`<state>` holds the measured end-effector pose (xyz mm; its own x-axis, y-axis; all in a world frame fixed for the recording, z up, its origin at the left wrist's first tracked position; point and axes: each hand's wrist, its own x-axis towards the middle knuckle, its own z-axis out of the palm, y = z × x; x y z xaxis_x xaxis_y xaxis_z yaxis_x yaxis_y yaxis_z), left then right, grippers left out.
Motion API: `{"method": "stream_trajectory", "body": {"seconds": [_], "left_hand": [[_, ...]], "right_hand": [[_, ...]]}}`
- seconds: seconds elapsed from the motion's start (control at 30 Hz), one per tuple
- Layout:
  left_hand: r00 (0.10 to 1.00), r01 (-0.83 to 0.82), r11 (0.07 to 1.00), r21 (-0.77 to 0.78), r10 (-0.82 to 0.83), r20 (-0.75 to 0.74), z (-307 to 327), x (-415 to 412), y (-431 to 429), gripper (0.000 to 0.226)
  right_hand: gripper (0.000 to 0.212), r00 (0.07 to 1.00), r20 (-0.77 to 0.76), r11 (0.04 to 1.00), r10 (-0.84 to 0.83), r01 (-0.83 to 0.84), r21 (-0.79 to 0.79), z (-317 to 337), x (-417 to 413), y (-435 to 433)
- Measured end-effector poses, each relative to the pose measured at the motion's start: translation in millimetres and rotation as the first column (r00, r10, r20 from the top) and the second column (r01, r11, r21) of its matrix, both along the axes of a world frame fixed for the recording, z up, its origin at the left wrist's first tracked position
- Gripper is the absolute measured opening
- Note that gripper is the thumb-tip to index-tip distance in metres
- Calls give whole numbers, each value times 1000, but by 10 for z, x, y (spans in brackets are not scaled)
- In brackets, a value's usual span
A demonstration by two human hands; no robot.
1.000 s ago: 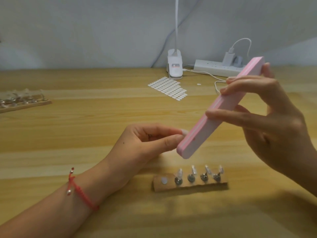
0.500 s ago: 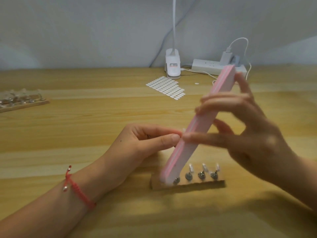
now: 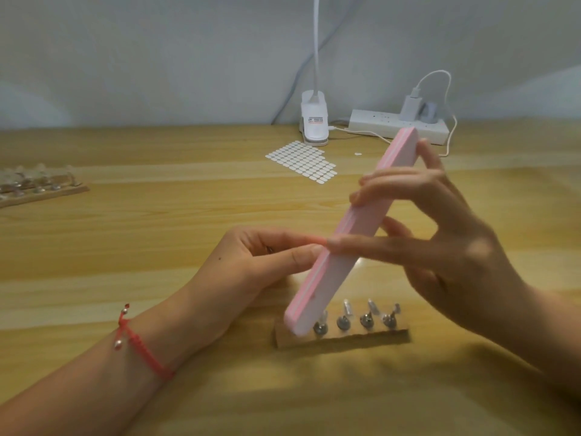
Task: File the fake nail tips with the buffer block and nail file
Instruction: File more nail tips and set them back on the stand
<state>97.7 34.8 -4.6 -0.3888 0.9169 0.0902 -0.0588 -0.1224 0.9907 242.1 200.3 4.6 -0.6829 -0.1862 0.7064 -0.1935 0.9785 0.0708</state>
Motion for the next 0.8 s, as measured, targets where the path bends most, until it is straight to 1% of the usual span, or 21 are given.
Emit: {"method": "stream_trajectory", "body": {"seconds": [0.07,0.13,0.2,0.23,0.27,0.3,0.33,0.37,0.4,0.43,0.47,0.5,0.53,0.57,0.6,0.7,0.8], "left_hand": [[1000,-12,1000,7,12,-16,-8,0,1,21],[998,-32,999,18,33,-56,-12,3,8,17],[997,-55,998,30,56,-55,-16,-4,8,18],[997,-57,998,35,59,-47,-21,-12,8,19],[997,-58,998,39,60,-45,-23,-19,7,19],[997,-62,997,41,63,-40,-22,-23,9,18],[997,-75,996,43,76,-22,-25,-26,12,17],[995,-101,994,46,101,7,-29,-23,15,15],[990,-138,989,52,136,27,-35,-15,18,14],[983,-181,981,67,181,20,-39,0,19,13],[974,-223,970,98,226,-20,-45,23,16,14],[962,-251,957,144,264,-74,-51,51,10,17],[947,-261,945,197,290,-135,-56,85,1,22],[932,-255,935,247,305,-196,-57,122,-7,26],[915,-240,928,285,314,-253,-55,160,-17,26],[866,-233,911,341,354,-354,-42,250,-33,23],[821,-236,900,367,387,-419,-28,282,-41,24]], "right_hand": [[46,1000,-8,999,-19,18,-45,47,25,37],[50,997,-45,987,-63,56,-150,104,67,98],[42,992,-74,976,-102,85,-200,138,95,131],[41,991,-83,976,-108,90,-200,160,112,135],[40,992,-84,976,-94,75,-205,186,129,139],[39,995,-72,966,-68,48,-256,218,146,139],[41,998,-53,927,-33,11,-375,254,159,156],[45,999,-38,840,14,-32,-541,279,171,166],[47,997,-30,707,65,-67,-704,294,178,170],[43,994,-18,559,110,-77,-825,295,174,173],[36,985,2,418,171,-70,-906,290,167,153],[31,971,29,298,238,-44,-953,282,165,124],[39,956,55,211,289,-8,-978,272,177,103],[50,944,86,154,320,37,-987,273,185,69],[53,935,121,137,333,79,-987,265,184,41],[49,904,247,164,349,201,-966,255,177,-74],[43,878,265,139,399,228,-964,242,146,-166]]}}
